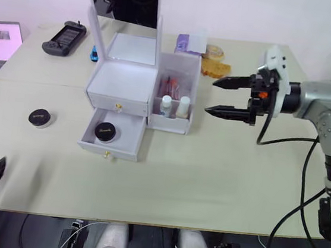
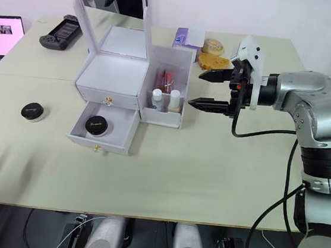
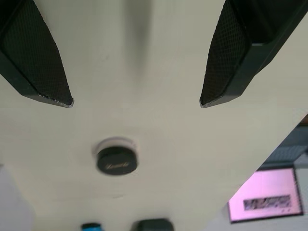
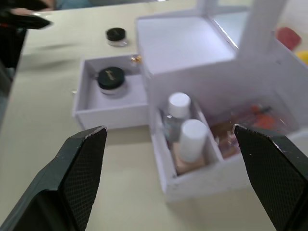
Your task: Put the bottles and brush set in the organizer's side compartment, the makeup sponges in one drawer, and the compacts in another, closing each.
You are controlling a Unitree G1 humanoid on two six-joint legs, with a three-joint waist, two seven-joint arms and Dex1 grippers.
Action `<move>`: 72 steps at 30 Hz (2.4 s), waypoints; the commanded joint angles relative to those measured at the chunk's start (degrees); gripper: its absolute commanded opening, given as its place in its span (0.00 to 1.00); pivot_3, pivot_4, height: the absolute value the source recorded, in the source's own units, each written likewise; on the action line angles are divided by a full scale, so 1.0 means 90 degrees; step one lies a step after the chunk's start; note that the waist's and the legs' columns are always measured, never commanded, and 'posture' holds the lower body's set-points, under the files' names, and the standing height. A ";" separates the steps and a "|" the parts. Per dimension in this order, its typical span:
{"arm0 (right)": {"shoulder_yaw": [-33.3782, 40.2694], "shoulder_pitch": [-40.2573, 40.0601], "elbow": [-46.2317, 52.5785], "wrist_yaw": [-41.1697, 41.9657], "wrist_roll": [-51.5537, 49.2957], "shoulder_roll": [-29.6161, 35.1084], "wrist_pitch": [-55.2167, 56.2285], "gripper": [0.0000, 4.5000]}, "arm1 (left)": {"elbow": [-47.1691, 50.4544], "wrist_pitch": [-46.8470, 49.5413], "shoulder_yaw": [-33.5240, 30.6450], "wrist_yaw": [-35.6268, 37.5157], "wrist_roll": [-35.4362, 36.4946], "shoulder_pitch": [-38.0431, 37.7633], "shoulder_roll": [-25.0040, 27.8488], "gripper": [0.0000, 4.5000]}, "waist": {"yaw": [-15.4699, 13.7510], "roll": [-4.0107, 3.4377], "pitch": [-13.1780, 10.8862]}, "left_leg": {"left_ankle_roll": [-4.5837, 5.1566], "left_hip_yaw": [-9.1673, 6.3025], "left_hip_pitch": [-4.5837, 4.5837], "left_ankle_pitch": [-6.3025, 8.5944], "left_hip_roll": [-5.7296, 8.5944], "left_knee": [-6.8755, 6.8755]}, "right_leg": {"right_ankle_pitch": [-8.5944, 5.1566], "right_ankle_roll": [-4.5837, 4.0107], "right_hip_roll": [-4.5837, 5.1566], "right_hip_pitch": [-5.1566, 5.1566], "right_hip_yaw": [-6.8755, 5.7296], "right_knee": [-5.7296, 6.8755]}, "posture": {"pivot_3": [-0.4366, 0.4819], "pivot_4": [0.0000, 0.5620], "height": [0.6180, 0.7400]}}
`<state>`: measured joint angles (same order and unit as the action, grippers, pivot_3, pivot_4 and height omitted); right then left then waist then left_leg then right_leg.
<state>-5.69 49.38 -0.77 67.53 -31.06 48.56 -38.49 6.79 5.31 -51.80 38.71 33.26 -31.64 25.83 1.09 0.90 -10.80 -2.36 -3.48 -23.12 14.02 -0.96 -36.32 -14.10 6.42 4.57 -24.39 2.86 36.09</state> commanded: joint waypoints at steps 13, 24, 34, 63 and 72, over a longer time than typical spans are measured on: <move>0.0439 -0.0313 0.0191 0.0245 0.0026 0.0052 0.0128 1.00 | -0.0853 -0.0708 -0.0110 0.0635 0.0080 0.0008 0.0260 0.98 | 0.0013 0.0002 0.0001 | -0.0001 0.0001 -0.0001 0.0000 0.0000 0.0001 | 0.0000 0.0000 0.0002 0.0000 0.0001 -0.0001 | 0.48 0.27 1.00; 0.0627 -0.0308 0.0836 -0.0064 -0.0367 -0.0187 -0.0376 1.00 | -0.0469 0.0774 0.0631 -0.0407 0.0032 0.1519 0.1167 0.98 | -0.0001 0.0003 0.0002 | -0.0002 -0.0001 -0.0001 -0.0001 0.0000 -0.0001 | 0.0005 0.0007 0.0001 0.0002 0.0001 0.0004 | 0.48 0.27 1.00; 0.0883 -0.0110 0.1563 -0.0864 -0.0900 -0.0553 -0.1133 1.00 | -0.1925 0.0970 0.1997 -0.0953 -0.1114 0.3282 0.1660 0.98 | 0.0016 0.0003 0.0002 | -0.0002 -0.0004 0.0003 -0.0002 0.0000 0.0004 | 0.0017 0.0029 -0.0004 0.0001 0.0000 0.0011 | 0.48 0.27 1.00; 0.1179 -0.0308 0.2279 -0.1419 -0.1755 -0.0418 -0.1739 1.00 | -0.5021 -0.0727 0.3120 -0.0923 -0.1903 0.5596 0.1160 0.87 | -0.0041 0.0007 0.0004 | -0.0003 -0.0009 0.0001 -0.0003 0.0003 0.0000 | 0.0030 0.0049 0.0001 0.0004 -0.0004 0.0018 | 0.48 0.27 1.00; 0.0892 -0.0376 0.2221 -0.1069 -0.1577 -0.0087 -0.1647 1.00 | -0.5025 -0.0984 0.3057 -0.0819 -0.1796 0.5620 0.1218 0.60 | -0.0025 0.0007 0.0004 | -0.0004 -0.0010 0.0002 -0.0004 0.0003 0.0000 | 0.0031 0.0051 0.0000 0.0004 -0.0004 0.0020 | 0.48 0.27 1.00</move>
<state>1.74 45.45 18.35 57.14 -45.56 46.82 -54.37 -40.11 -2.77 -23.47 31.09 16.76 19.14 35.79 0.87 0.97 -10.76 -2.39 -3.58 -23.10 13.99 -0.93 -36.32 -13.82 6.88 4.57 -24.36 2.83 36.27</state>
